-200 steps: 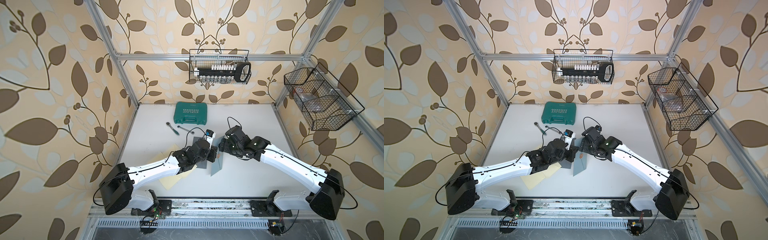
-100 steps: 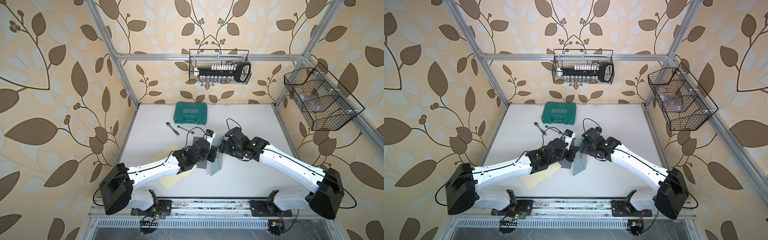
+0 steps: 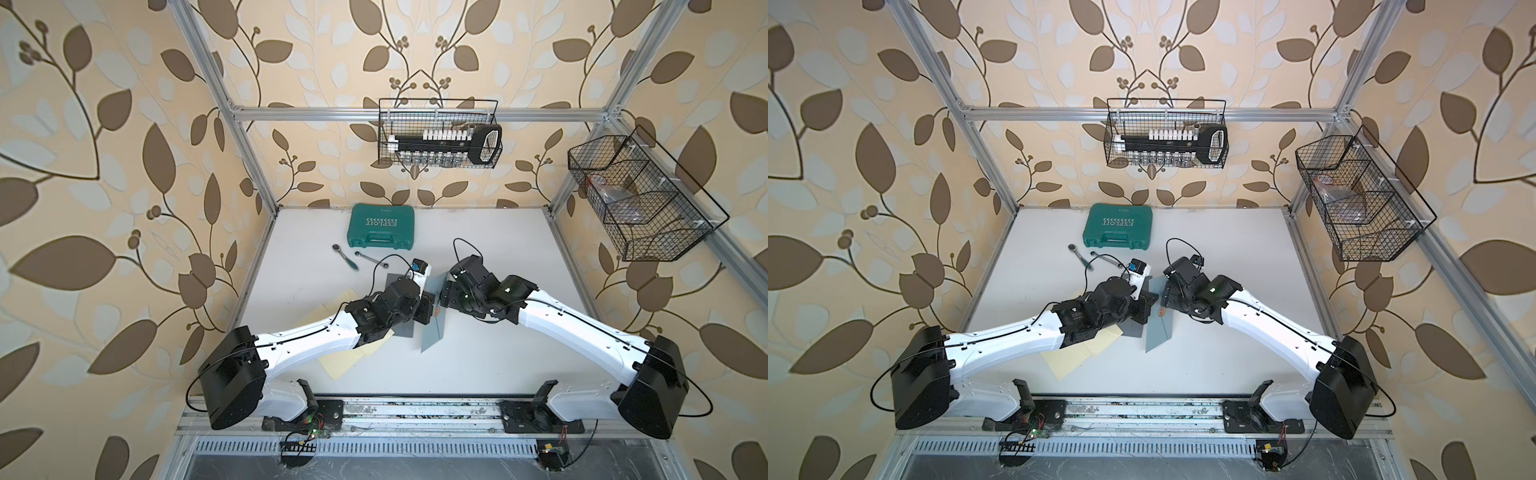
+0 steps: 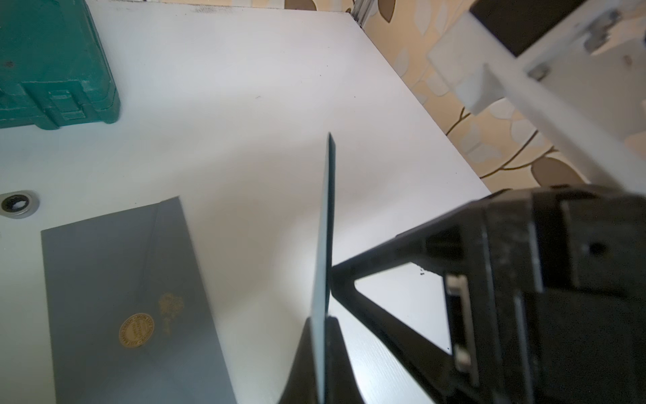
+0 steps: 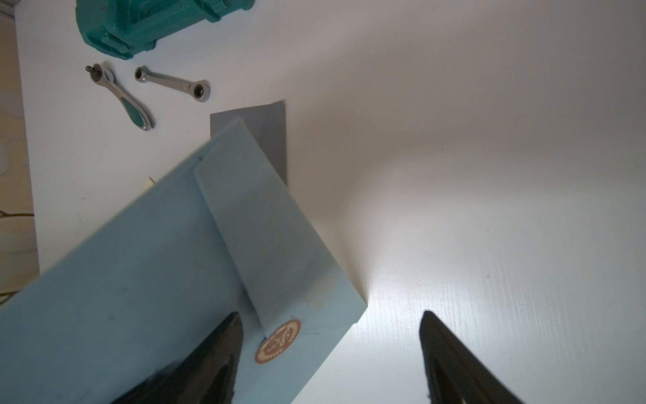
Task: Open the envelope
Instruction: Open the envelope flap on the envelope.
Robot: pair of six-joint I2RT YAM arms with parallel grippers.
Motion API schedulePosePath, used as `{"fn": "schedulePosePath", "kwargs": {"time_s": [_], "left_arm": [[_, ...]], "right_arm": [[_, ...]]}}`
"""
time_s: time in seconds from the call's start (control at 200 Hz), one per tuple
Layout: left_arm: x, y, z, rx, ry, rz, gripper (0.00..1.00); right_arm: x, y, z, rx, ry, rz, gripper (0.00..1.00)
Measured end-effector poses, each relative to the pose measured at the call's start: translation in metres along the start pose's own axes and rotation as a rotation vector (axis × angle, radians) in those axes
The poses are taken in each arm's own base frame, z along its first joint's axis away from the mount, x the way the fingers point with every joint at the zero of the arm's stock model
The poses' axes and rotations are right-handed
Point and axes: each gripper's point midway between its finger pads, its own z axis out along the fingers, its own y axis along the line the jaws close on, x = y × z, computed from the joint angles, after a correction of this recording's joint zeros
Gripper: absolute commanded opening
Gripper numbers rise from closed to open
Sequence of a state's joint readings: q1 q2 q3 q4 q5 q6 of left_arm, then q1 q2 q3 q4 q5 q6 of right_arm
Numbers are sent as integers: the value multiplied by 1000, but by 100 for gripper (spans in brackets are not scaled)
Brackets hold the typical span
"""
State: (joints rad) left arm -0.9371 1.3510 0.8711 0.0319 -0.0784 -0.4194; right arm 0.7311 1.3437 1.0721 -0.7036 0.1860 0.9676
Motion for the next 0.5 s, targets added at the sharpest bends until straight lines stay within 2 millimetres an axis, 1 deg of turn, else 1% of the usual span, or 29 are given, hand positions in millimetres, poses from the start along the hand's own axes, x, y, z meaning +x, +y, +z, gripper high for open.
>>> {"fn": "schedulePosePath", "kwargs": {"time_s": [0.295, 0.335, 0.42, 0.5], "left_arm": [[0, 0, 0, 0, 0, 0, 0], [0, 0, 0, 0, 0, 0, 0], [0, 0, 0, 0, 0, 0, 0], [0, 0, 0, 0, 0, 0, 0]], "right_arm": [[1, 6, 0, -28, 9, 4, 73], [1, 6, 1, -28, 12, 3, 71], [2, 5, 3, -19, 17, 4, 63], [5, 3, 6, -3, 28, -3, 63]]}}
